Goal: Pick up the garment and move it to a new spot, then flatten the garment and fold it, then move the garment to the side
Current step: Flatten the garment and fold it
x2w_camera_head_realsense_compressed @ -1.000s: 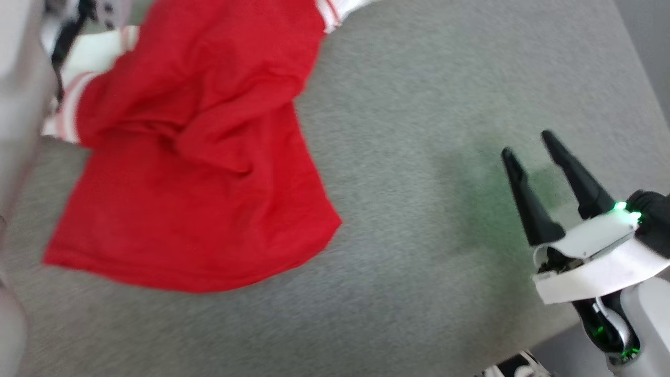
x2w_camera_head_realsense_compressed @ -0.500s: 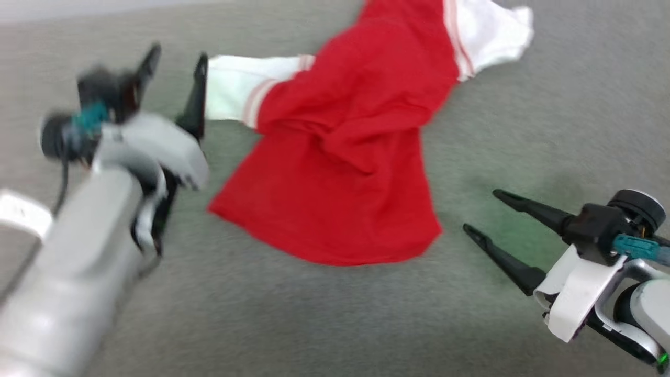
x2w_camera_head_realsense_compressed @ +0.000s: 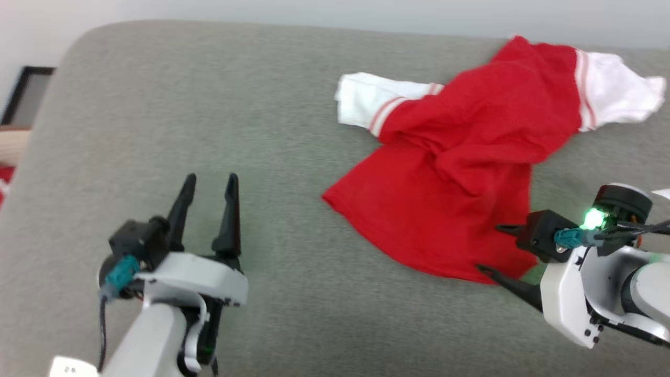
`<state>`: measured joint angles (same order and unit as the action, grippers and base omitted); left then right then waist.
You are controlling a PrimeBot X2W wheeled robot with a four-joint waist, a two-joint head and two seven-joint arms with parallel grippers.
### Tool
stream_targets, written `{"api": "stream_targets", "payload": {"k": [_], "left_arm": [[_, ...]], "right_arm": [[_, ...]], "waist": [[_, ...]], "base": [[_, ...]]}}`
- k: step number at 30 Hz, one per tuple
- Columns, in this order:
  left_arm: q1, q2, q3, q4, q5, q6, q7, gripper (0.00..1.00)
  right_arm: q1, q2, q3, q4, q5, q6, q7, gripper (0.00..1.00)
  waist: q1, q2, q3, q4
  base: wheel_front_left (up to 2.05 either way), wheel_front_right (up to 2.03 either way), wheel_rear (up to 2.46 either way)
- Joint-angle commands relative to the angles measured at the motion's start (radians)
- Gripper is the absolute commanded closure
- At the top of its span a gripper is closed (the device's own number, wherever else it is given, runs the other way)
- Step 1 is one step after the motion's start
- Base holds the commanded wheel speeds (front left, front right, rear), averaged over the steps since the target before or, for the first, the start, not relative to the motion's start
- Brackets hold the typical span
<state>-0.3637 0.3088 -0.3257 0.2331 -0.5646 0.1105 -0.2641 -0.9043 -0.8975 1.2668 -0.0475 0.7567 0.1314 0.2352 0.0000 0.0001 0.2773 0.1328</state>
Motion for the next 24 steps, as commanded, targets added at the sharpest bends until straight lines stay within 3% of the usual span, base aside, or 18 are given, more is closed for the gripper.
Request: {"api": "stream_targets", "payload": {"k": [1,6,14,16,17,18,19,20,24], "left_arm": [[0.026,-0.02,0.015,-0.013,0.017,-0.014,0.0,0.0],[0.087,-0.093,0.063,-0.043,0.074,-0.053,0.0,0.0],[0.125,-0.181,0.14,-0.059,0.137,-0.105,0.0,0.0],[0.128,-0.193,0.159,-0.06,0.15,-0.117,0.0,0.0],[0.129,-0.198,0.167,-0.059,0.156,-0.122,0.0,0.0],[0.13,-0.202,0.177,-0.057,0.162,-0.128,0.0,0.0],[0.132,-0.205,0.184,-0.057,0.171,-0.131,0.0,0.0],[0.134,-0.209,0.192,-0.056,0.179,-0.137,0.0,0.0],[0.145,-0.222,0.215,-0.049,0.208,-0.149,0.0,0.0]], "right_arm": [[-0.016,-0.007,0.01,0.008,-0.019,-0.001,0.03,0.0],[0.061,-0.011,0.012,-0.008,-0.093,-0.001,0.164,0.0],[0.147,-0.035,0.019,-0.013,-0.153,-0.001,0.234,0.0],[0.149,-0.032,0.021,-0.003,-0.152,-0.001,0.236,0.07],[0.149,-0.03,0.021,0.001,-0.155,-0.001,0.237,0.45],[0.145,-0.029,0.021,0.008,-0.155,-0.001,0.233,0.6],[0.138,-0.026,0.021,0.017,-0.148,-0.001,0.228,0.89],[0.132,-0.022,0.021,0.023,-0.149,-0.001,0.222,1.0],[0.114,-0.014,0.021,0.035,-0.139,-0.001,0.174,1.0]], "waist": [[0.0,-0.0001,-0.019,0.081],[0.0,-0.0001,-0.004,0.123],[0.0,-0.0001,0.013,0.14],[0.0,-0.0001,0.014,0.135],[0.0,-0.0001,0.015,0.132],[0.0,-0.0001,0.016,0.128],[0.0,-0.0001,0.017,0.123],[0.0,-0.0001,0.018,0.119],[0.0,-0.0001,0.012,0.102]], "base": [[0.0,0.0,0.0],[0.0,0.0,0.0],[0.0,0.0,0.0],[0.0,0.0,0.0],[0.0,0.0,0.0],[0.0,0.0,0.0],[0.0,0.0,0.0],[0.0,0.0,0.0],[0.0,0.0,0.0]]}}
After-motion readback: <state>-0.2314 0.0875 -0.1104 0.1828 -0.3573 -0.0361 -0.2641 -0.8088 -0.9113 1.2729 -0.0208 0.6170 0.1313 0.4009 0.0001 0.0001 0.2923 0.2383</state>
